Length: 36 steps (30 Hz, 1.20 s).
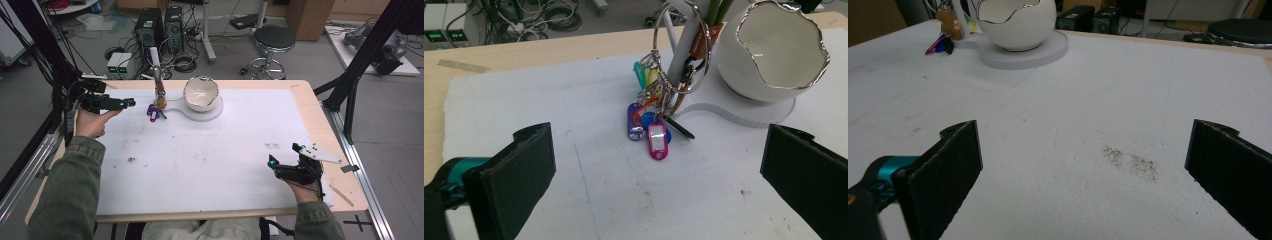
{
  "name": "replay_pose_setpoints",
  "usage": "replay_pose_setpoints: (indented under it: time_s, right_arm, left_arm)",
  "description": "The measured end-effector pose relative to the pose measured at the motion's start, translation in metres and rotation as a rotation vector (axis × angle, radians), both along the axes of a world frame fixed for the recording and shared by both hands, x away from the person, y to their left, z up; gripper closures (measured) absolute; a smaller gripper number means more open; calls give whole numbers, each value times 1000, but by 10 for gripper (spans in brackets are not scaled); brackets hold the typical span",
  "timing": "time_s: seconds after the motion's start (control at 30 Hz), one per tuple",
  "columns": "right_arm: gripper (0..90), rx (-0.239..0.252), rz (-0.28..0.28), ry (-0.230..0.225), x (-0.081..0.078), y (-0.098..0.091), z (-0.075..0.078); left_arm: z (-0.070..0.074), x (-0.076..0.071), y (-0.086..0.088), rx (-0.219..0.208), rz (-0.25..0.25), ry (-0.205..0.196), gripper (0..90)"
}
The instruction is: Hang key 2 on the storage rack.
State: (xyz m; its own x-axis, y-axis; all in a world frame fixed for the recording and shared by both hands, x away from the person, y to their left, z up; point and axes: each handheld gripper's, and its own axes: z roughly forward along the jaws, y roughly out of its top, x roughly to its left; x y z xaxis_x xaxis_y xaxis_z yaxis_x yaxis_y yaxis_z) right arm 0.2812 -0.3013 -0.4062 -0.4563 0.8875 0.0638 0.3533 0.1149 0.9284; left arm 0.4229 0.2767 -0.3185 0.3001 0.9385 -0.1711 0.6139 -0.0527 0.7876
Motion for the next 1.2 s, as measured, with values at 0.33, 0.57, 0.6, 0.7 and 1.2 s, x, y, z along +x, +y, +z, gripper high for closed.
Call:
replay_pose_setpoints:
  time_s: [0.33,0.57,0.6,0.7,1.2]
  right_arm:
    - [9,4,-2,0,0,-1,0]
    - [9,2,-6,-3,0,0,0]
    - [9,1,-4,-1,0,0,0]
    - [9,0,-5,-1,0,0,0]
    - [9,1,-7,3,0,0,0]
  left_arm:
    - [-11,-19,7,-37,8,-12,16]
    - [-25,-32,9,-63,9,-20,17]
    - [-26,-34,10,-61,9,-18,17]
    - [-30,-38,13,-63,26,-28,16]
    - [-56,-69,27,-83,97,-81,17]
